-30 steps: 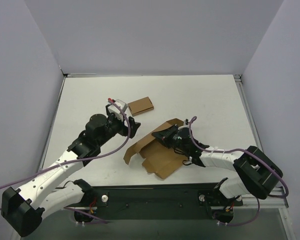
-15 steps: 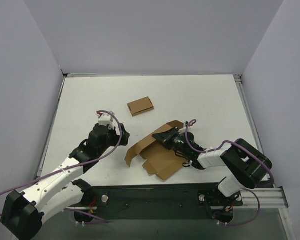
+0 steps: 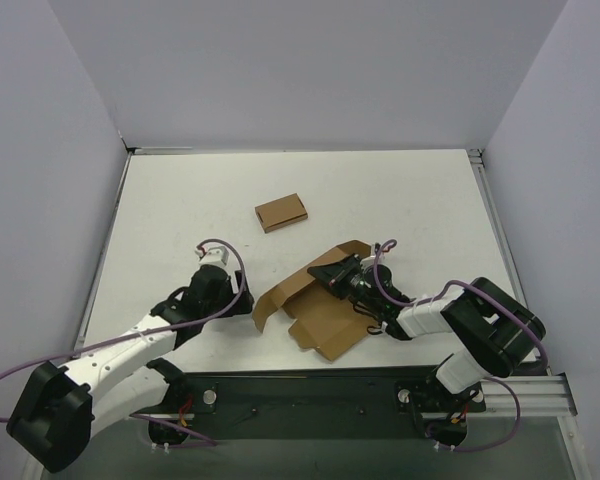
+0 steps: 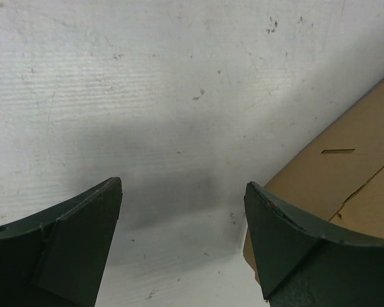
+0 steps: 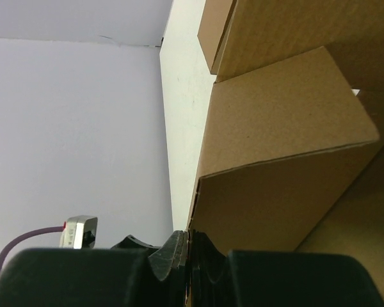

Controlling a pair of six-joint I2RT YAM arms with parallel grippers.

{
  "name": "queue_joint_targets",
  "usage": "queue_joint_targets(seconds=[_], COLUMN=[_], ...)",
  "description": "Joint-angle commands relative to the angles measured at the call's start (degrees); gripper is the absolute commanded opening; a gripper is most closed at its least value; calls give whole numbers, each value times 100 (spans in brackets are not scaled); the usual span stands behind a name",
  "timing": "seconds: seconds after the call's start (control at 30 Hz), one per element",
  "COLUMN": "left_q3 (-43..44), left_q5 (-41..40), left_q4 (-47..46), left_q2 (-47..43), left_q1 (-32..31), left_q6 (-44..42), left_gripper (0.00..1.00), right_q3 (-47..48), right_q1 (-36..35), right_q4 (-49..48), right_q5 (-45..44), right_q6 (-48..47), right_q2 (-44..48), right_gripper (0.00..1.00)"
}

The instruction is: Fold the paper box

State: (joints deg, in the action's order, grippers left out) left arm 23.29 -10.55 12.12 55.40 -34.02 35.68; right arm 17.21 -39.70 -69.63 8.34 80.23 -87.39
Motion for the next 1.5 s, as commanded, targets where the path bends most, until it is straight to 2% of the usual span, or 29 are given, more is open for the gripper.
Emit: queue_joint_targets(seconds=[0.0, 0.13, 0.23, 0.6, 0.87, 0.93, 1.07, 1.27, 1.4, 1.47], left_q3=[-158, -483, -606, -448, -308, -272, -228, -9, 281, 352], left_q5=[718, 1616, 1994, 2311, 2197, 2154, 1785, 1415, 1099, 853], left_q4=[-648, -2069, -2617, -3812, -4305, -4210, -3788, -2558, -1811, -1783], left_q2=[269, 559, 683, 1034, 1412, 1378, 747, -116, -99, -3], left_q1=[18, -17, -69, -587, -931, -1001, -1001, -1089, -1597, -1748], left_q6=[54, -157, -280, -632, -641, -729, -1001, -1862, -2520, -2671], left_gripper=[87, 82, 80, 64, 59, 61, 66, 69, 71, 72], right_q3=[-104, -104, -122, -253, -350, -376, -420, -412, -412, -412], right_q1=[24, 33, 24, 24, 15, 15, 24, 33, 33, 33], right_q4=[-438, -464, -517, -658, -728, -780, -781, -807, -895, -921], right_q5=[-157, -183, -192, -333, -403, -412, -421, -412, -386, -386], right_q6=[-235, -236, -227, -218, -227, -227, -227, -200, -157, -139], right_q2=[91, 47, 12, -23, -49, -67, -32, -41, -111, -129], right_gripper=[0, 0, 0, 0, 0, 0, 0, 0, 0, 0])
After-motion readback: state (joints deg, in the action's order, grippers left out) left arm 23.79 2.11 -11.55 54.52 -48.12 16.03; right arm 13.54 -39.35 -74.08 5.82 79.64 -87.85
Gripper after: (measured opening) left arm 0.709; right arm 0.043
